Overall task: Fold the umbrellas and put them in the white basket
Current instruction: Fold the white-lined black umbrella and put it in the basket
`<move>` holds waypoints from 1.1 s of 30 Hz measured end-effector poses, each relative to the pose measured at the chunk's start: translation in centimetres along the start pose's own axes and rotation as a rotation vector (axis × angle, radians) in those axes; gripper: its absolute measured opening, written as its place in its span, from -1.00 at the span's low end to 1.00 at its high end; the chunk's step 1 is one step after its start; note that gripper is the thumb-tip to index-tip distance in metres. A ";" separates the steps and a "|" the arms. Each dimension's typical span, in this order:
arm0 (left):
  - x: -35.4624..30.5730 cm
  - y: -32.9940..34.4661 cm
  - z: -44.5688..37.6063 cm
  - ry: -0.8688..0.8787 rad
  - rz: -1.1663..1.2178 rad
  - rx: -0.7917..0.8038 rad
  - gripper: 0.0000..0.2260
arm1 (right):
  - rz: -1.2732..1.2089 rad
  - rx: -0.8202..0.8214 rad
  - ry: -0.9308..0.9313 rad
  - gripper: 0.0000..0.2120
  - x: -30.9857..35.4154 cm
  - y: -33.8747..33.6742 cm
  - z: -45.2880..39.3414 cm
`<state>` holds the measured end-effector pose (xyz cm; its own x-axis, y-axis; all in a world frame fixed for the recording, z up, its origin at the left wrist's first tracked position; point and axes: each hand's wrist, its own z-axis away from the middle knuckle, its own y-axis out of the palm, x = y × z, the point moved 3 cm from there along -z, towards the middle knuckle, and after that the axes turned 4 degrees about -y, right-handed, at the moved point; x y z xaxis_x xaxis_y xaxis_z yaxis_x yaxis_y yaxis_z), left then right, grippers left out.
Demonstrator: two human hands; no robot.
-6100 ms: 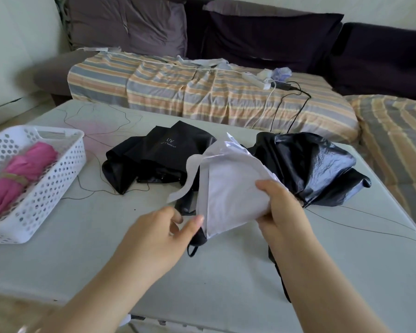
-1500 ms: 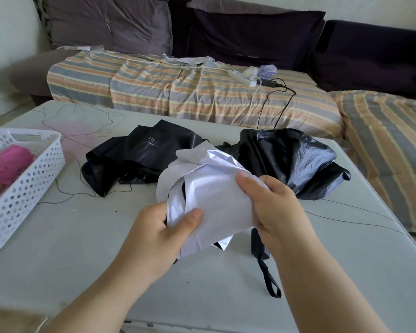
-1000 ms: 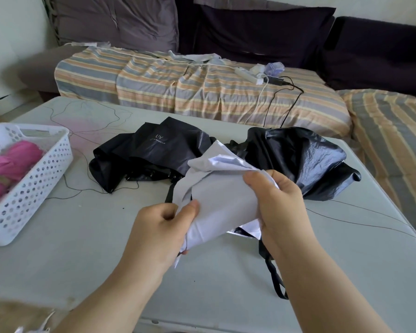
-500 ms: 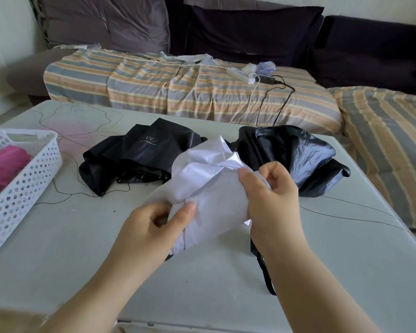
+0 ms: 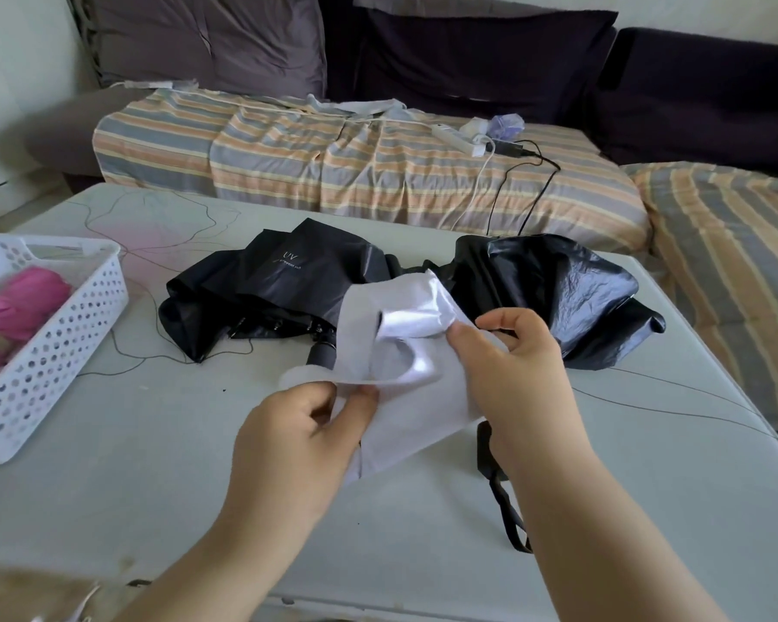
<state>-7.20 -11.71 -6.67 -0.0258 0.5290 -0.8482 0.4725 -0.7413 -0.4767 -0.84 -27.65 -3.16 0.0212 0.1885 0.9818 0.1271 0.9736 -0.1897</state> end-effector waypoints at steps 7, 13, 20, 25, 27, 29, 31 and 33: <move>0.5 -0.2 -0.6 -0.017 -0.091 0.056 -0.54 | 0.161 0.423 0.042 -0.67 0.3 -2.3 -1.1; 1.2 0.4 -0.9 -0.036 -0.199 0.144 -0.53 | 0.288 0.538 0.121 0.01 -1.9 -1.5 -1.5; 1.4 -0.1 -0.9 0.129 -0.275 0.302 -0.52 | 0.007 0.462 0.076 -0.49 -4.1 0.2 -2.9; 1.2 -1.1 -1.3 0.195 -0.195 0.345 -0.52 | -0.250 0.580 0.180 -0.72 -4.2 0.4 -3.4; 1.2 -1.8 -1.2 0.191 -0.154 0.381 -0.52 | -0.320 0.612 0.262 -0.77 -4.9 0.3 -3.8; 1.1 -2.2 -1.0 0.159 -0.093 0.407 -0.55 | -0.354 0.604 0.346 -0.86 -5.9 0.4 -4.3; 1.0 -2.5 -1.0 0.107 -0.029 0.409 -0.58 | -0.347 0.595 0.443 -0.92 -6.8 0.7 -4.5; 1.0 -2.6 -1.3 0.061 0.007 0.403 -0.58 | -0.315 0.518 0.531 -0.80 -7.3 0.9 -4.6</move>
<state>-7.27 -8.68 -5.99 0.0342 0.5382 -0.8421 0.0893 -0.8409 -0.5338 3.65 -28.73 -10.49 0.5462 -0.0646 0.8351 -0.2674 0.9314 0.2469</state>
